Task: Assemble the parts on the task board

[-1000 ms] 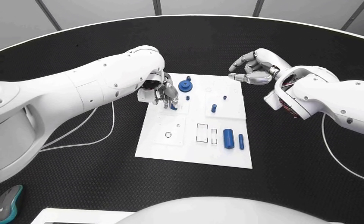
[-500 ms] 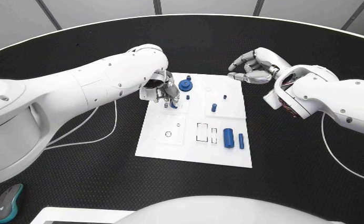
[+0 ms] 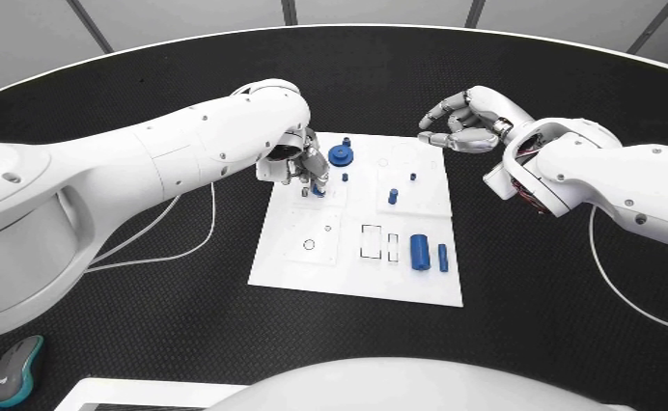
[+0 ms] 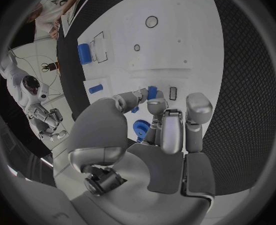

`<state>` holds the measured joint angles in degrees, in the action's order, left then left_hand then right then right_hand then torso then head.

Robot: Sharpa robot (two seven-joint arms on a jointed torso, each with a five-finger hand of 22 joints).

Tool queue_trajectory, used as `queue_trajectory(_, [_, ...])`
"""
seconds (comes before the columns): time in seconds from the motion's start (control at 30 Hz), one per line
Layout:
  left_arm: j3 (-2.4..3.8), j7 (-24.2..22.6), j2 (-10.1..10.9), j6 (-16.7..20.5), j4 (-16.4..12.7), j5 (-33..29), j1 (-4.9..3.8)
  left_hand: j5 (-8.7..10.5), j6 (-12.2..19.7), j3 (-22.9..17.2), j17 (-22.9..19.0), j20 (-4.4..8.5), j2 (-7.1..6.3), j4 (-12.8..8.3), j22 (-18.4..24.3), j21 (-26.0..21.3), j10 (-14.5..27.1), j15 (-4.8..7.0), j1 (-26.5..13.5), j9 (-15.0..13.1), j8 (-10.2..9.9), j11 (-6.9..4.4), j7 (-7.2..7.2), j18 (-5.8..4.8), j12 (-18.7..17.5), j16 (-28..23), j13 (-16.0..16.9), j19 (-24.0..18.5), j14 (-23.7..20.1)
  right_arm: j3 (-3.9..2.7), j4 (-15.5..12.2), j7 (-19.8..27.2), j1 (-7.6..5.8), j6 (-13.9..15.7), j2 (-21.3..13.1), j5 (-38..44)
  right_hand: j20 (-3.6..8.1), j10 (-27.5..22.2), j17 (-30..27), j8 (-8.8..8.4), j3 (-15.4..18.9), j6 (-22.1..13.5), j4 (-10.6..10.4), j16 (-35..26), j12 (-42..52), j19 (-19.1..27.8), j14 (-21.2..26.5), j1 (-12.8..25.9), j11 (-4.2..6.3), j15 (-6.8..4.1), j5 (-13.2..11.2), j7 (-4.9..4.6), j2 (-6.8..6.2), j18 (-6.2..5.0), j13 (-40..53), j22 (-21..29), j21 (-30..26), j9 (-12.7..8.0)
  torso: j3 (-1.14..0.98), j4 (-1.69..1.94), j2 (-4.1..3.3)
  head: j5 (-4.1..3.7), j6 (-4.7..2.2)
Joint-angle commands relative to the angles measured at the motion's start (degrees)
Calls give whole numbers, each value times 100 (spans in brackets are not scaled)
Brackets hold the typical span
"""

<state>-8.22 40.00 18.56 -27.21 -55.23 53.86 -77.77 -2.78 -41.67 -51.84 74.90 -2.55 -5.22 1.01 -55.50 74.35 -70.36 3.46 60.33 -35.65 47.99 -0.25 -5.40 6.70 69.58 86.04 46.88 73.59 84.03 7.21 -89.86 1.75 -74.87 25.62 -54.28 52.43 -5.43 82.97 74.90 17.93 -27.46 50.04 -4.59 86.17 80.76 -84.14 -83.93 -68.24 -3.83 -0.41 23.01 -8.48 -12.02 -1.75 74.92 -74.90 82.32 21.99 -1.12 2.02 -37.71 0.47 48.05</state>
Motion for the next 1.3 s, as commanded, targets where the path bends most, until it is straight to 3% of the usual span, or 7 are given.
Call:
queue_trajectory(0.03, [0,83,-7,-1,10,11,1,-16,-106,-115,842,8,72,-146,-5,27,-34,23,35,-253,365,-2,134,1,16,21,6,18,404,0,-1,0,0,0,0,0,38,11,790,30,-39,-29,-5,-20,10,-173,-428,5,31,-41,25,-4,2,-55,699,-728,-28,1,-3,1,-2,-1,7])
queue_trajectory(0.73, [-1,106,-51,-285,83,27,5,-16,-110,-101,840,13,80,-144,-27,38,-8,29,26,-269,383,-10,143,-3,-15,20,-71,32,405,0,0,1,0,-9,12,0,38,12,788,37,-44,-29,-6,-22,11,-172,-427,6,31,-41,49,-3,-1,-55,700,-727,-30,0,-4,0,4,-6,36])
queue_trajectory(1.3, [-1,90,-61,-150,72,22,8,-16,-112,-92,841,15,81,-150,-39,44,-10,35,24,-279,394,-16,150,-7,-18,21,-82,39,406,0,6,7,0,-13,22,0,38,12,788,37,-44,-29,-6,-22,11,-172,-427,6,31,-41,49,-3,-1,-55,700,-727,-30,0,-4,4,3,-19,33])
